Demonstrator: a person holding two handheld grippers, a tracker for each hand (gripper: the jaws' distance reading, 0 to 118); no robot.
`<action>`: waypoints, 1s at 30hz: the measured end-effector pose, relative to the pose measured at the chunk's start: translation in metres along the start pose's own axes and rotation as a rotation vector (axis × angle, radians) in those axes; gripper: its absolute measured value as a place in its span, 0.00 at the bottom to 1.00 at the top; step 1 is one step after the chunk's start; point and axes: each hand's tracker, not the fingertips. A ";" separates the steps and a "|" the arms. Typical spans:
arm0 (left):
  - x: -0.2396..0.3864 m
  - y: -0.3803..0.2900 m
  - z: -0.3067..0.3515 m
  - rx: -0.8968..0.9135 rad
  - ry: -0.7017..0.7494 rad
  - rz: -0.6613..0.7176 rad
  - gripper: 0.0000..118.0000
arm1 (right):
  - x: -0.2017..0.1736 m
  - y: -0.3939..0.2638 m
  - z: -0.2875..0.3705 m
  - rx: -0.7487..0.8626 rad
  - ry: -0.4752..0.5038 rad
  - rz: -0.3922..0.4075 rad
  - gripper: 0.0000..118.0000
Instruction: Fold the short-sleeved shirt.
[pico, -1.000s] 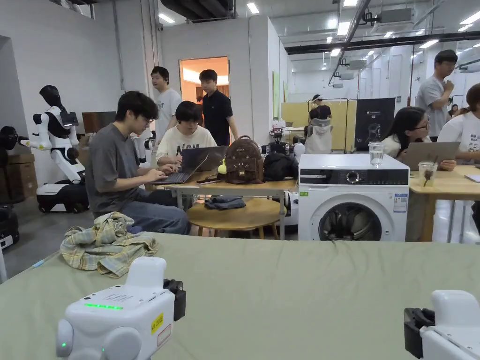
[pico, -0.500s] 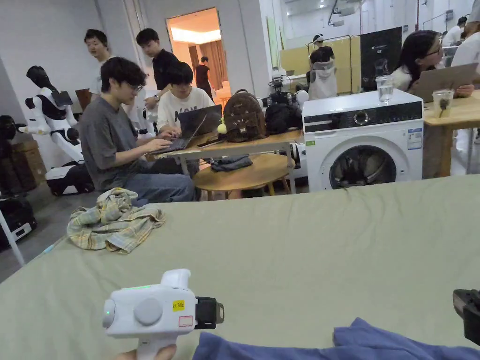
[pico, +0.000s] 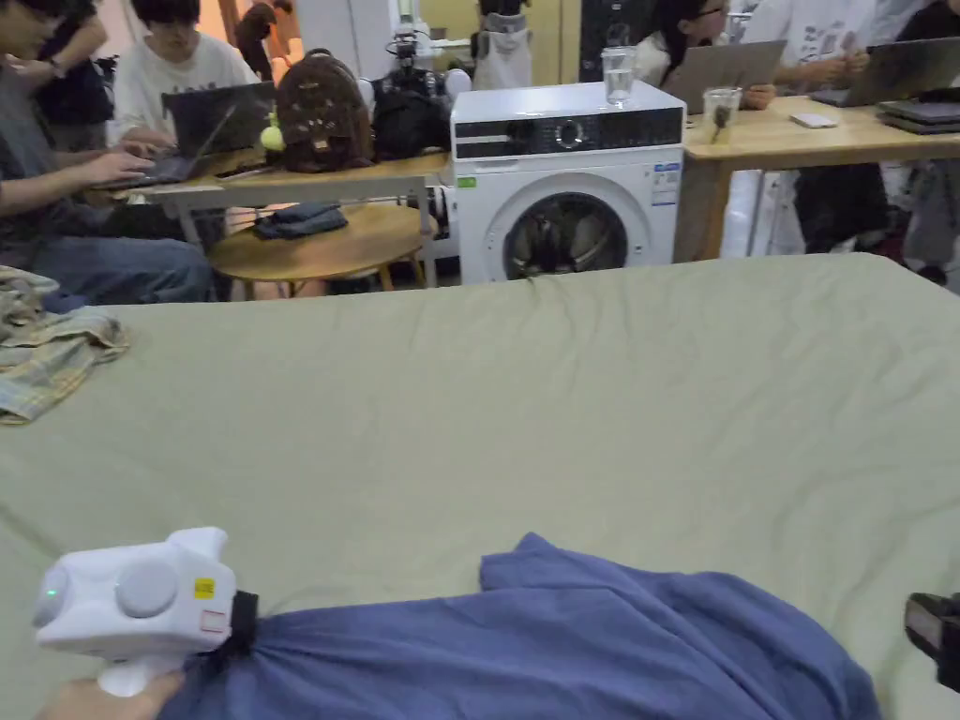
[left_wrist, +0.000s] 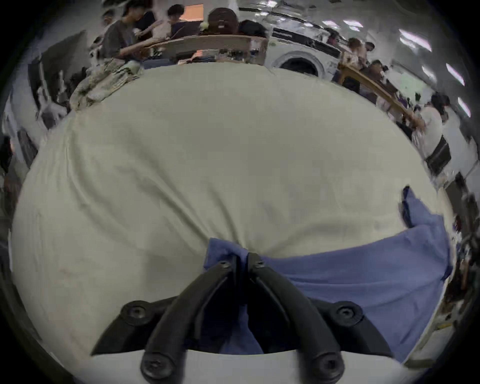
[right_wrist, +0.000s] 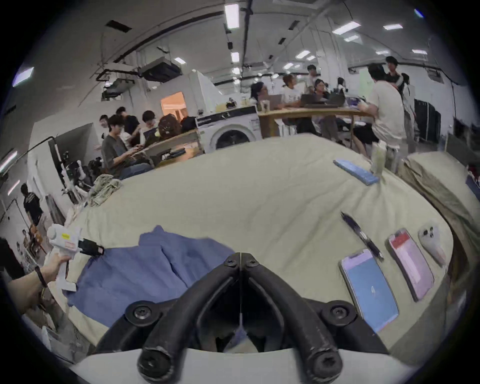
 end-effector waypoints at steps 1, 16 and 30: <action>0.012 0.000 -0.004 0.025 -0.171 0.092 0.01 | 0.002 -0.003 0.001 -0.048 0.002 -0.009 0.15; 0.022 -0.013 0.014 0.051 -0.171 0.134 0.00 | 0.018 -0.076 -0.059 -0.232 -0.012 -0.199 0.12; -0.048 -0.018 0.188 0.546 -0.295 0.337 0.00 | -0.061 0.019 0.025 0.029 0.106 0.000 0.04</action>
